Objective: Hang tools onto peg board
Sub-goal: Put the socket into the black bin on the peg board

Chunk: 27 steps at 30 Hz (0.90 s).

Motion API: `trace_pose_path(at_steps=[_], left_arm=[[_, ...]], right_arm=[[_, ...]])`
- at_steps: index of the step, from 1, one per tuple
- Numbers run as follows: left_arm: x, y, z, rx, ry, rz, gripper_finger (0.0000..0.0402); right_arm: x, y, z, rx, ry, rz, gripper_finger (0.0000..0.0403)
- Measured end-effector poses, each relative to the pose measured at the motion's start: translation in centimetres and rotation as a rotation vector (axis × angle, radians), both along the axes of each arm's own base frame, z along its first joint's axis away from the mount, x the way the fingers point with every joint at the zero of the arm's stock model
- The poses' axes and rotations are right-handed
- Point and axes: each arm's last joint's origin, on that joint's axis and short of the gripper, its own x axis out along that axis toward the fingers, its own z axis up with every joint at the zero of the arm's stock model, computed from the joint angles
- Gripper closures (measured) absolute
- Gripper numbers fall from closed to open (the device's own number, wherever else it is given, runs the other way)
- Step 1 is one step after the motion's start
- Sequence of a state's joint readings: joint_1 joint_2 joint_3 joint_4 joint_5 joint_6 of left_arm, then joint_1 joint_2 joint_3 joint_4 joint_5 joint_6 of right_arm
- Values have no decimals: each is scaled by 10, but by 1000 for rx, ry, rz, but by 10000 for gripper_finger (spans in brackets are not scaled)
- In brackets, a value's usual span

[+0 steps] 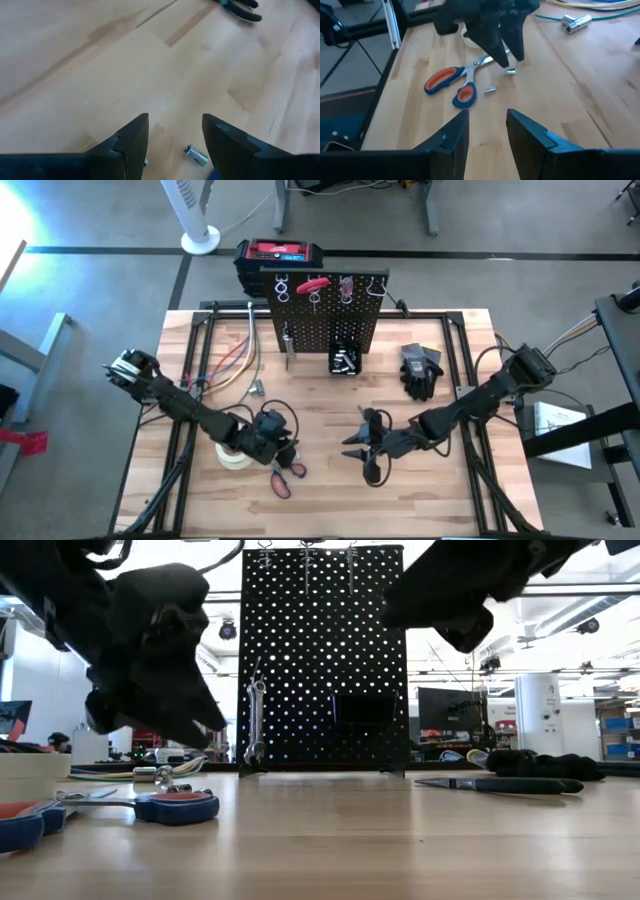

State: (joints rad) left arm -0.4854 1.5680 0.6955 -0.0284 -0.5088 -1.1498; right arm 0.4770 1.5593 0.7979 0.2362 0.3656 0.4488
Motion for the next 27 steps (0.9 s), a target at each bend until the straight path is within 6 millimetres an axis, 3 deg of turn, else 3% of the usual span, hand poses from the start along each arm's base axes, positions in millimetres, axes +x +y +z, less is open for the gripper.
trace_pose_path(at_steps=[7, 15, 20, 27], left_arm=[[-8, 3, -3, 30, 147, 64, 242], [11, -8, -10, 49, 233, 56, 249], [11, -8, -18, 100, 369, 120, 249], [20, -14, -19, 93, 395, 87, 250]], right_arm=[[0, 0, 1, 23, 0, -11, 288], [-1, -1, 1, 23, 9, -13, 288], [-1, -1, 0, 37, 17, -22, 288], [-2, -1, 0, 35, 20, -21, 288]])
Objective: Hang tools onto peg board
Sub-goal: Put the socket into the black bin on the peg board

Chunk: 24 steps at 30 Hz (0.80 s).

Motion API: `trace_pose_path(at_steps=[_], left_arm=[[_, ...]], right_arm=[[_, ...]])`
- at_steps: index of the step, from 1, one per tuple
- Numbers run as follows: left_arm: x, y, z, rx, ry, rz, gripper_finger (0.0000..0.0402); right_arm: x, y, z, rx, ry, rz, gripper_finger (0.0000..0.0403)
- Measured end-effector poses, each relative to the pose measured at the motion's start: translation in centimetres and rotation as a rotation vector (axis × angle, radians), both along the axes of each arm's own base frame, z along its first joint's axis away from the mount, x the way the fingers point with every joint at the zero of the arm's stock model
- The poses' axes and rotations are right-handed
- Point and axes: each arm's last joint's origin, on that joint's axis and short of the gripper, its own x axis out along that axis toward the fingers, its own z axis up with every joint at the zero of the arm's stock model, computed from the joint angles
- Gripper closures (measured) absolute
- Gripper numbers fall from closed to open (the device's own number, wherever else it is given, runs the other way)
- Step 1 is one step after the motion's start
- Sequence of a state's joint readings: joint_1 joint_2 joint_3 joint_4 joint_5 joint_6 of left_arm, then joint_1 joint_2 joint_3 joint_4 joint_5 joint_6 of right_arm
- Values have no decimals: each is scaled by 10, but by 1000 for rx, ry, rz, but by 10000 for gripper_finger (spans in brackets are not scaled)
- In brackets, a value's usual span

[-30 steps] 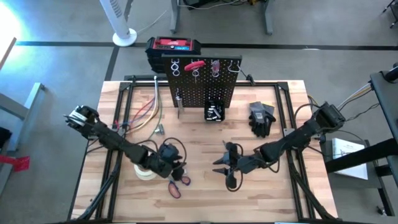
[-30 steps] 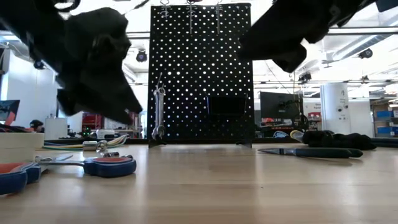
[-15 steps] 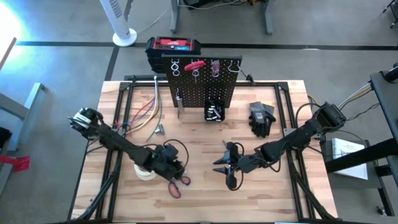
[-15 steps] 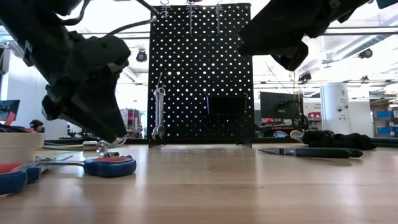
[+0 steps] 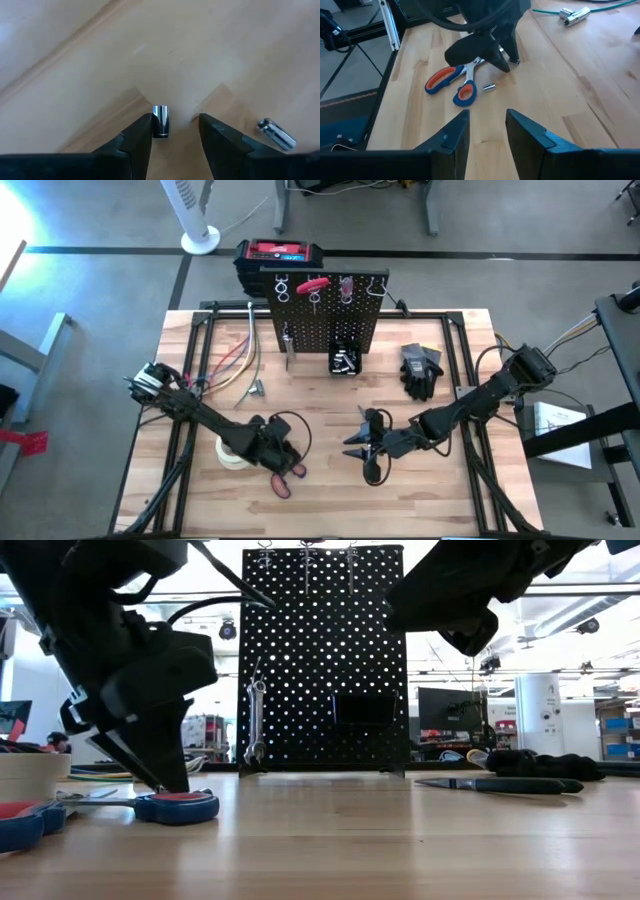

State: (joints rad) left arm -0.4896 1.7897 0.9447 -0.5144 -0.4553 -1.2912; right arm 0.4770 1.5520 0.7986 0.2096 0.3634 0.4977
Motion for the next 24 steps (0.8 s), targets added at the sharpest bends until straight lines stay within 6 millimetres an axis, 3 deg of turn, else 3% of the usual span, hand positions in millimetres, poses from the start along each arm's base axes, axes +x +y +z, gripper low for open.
trace_pose_path(at_steps=[4, 9, 18, 24], left_arm=[[-1, 1, -2, 10, 13, -17, 280], [-3, 2, -4, 42, 8, -20, 378], [-3, 6, -1, 105, 3, -48, 380], [18, 24, 33, 179, -82, -95, 380]], right_arm=[[0, 0, 0, 0, 0, 0, 288], [0, 0, 0, -1, 1, -1, 288], [-1, 0, 0, -5, 6, 0, 288], [-8, -3, 5, -7, 40, -11, 288]])
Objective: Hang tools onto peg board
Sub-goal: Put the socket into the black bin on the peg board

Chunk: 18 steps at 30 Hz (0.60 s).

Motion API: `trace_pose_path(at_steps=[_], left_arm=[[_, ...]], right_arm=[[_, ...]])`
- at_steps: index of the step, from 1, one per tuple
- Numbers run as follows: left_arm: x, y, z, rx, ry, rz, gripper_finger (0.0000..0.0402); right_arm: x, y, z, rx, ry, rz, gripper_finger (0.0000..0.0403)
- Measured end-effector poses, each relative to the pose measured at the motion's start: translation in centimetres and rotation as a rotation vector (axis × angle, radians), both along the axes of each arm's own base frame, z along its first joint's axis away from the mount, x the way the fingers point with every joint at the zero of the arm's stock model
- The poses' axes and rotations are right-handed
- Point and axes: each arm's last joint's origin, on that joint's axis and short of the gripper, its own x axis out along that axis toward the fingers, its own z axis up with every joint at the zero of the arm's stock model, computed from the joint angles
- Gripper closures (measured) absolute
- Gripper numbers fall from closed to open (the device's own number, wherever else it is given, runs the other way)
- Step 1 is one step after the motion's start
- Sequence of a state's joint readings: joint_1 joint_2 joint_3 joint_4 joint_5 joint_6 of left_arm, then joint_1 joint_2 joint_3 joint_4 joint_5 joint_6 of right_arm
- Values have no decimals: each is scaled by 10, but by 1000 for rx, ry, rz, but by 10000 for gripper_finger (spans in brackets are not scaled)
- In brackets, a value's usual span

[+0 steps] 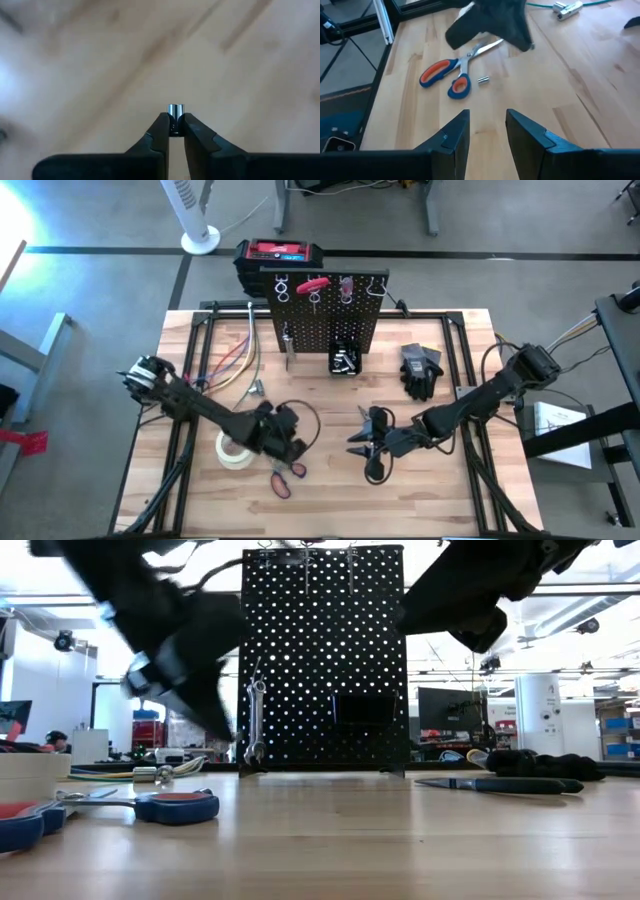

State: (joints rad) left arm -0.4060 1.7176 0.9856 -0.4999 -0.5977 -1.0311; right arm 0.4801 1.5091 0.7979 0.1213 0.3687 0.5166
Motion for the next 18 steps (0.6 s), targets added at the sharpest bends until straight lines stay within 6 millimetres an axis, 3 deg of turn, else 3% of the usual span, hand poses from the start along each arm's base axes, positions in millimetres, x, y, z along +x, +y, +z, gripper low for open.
trace_pose_path(at_steps=[9, 18], left_arm=[[47, 63, 54, 132, -141, -75, 380], [79, 121, 91, 194, -255, -90, 380]], right_arm=[[-20, 5, 12, -48, 11, -60, 288], [-38, 14, 5, -60, 87, -147, 288]])
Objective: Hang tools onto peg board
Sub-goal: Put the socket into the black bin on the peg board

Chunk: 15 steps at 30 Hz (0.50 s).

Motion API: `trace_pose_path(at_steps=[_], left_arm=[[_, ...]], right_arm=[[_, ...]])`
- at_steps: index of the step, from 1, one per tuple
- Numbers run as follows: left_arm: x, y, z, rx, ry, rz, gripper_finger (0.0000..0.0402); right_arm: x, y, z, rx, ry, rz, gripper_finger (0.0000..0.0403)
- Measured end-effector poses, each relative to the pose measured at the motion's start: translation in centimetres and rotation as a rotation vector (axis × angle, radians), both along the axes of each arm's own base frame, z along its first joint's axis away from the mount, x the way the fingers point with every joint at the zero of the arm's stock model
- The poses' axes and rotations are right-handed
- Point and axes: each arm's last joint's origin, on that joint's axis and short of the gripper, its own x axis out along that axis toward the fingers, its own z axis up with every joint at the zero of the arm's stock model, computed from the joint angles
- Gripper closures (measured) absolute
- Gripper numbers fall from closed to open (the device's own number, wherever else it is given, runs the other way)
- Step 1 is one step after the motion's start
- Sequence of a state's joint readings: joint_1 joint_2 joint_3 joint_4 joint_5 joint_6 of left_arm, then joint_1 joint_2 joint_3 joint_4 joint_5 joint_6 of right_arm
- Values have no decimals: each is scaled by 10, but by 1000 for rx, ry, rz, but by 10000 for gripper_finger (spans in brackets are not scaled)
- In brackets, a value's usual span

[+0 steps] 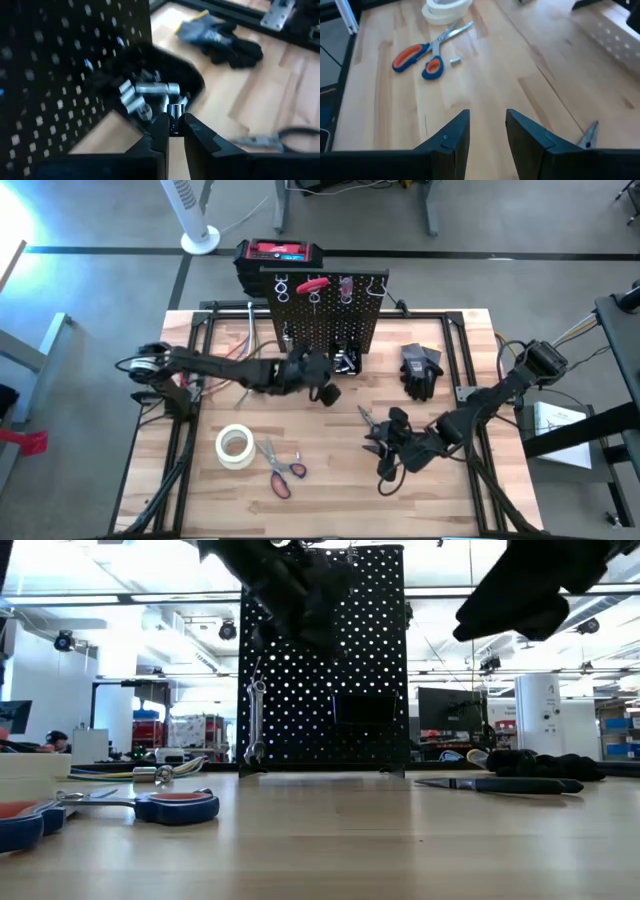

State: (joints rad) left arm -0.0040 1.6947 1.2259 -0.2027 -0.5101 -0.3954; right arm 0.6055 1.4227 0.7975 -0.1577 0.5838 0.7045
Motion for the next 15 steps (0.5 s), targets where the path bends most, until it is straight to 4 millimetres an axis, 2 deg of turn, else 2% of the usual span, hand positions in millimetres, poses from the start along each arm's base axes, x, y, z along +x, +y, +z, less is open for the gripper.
trace_pose_path(at_steps=[4, 15], left_arm=[[9, 15, 7, 4, -7, -11, 380], [19, 32, -3, -9, 27, -11, 356]], right_arm=[[-2, 3, 1, -24, -23, -20, 288], [-3, 4, 1, -35, -34, -28, 288]])
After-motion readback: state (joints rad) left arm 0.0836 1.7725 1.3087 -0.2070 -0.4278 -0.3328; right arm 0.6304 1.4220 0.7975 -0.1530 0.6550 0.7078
